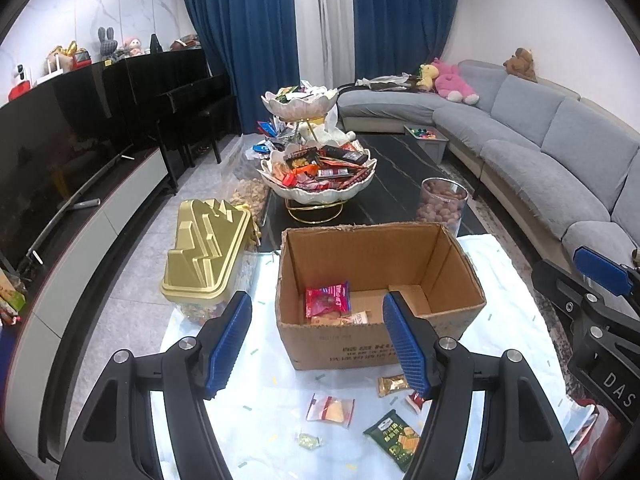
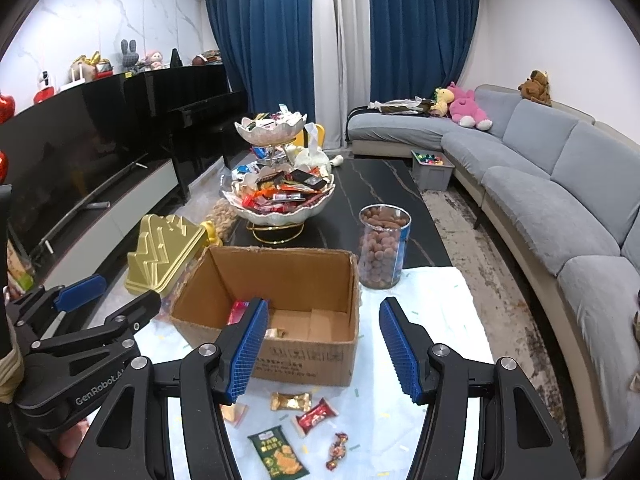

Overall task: Organize snacks
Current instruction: 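Raise both tools out of the box and move back toward the remaining snacks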

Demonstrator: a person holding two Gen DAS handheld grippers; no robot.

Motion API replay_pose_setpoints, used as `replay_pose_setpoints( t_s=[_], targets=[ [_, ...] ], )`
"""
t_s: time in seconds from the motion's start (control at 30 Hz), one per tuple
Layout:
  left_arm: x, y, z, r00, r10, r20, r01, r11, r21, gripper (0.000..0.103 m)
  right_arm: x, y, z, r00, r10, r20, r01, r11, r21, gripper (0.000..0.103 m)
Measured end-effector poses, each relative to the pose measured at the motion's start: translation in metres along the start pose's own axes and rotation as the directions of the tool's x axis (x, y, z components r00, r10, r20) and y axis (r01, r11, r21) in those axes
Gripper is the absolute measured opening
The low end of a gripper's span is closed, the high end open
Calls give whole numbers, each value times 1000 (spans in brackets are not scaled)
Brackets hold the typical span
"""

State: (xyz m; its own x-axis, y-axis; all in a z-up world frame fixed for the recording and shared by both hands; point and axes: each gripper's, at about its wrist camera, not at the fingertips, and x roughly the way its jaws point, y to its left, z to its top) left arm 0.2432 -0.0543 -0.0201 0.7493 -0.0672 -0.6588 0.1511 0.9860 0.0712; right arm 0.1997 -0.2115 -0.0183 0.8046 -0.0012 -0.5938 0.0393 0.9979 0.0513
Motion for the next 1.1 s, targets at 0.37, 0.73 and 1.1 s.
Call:
replay_pose_setpoints(
  t_s=[0.37,0.73,1.1],
  targets=[
    [2,-3,-25,1000,-7,-27,7,1000,4,67,-3,-3,-24,1000,-3,-30,3,1000,2,59],
    [10,-3,-51,998,-17,-65,17,1000,2,67,1,-4,-44,998,-2,-66,1,1000,-7,59],
    [22,-7,-75,994,-26,-110,26,1000,-1,69,6,-5,-65,996,-7,-89,6,1000,-14,67]
  ],
)
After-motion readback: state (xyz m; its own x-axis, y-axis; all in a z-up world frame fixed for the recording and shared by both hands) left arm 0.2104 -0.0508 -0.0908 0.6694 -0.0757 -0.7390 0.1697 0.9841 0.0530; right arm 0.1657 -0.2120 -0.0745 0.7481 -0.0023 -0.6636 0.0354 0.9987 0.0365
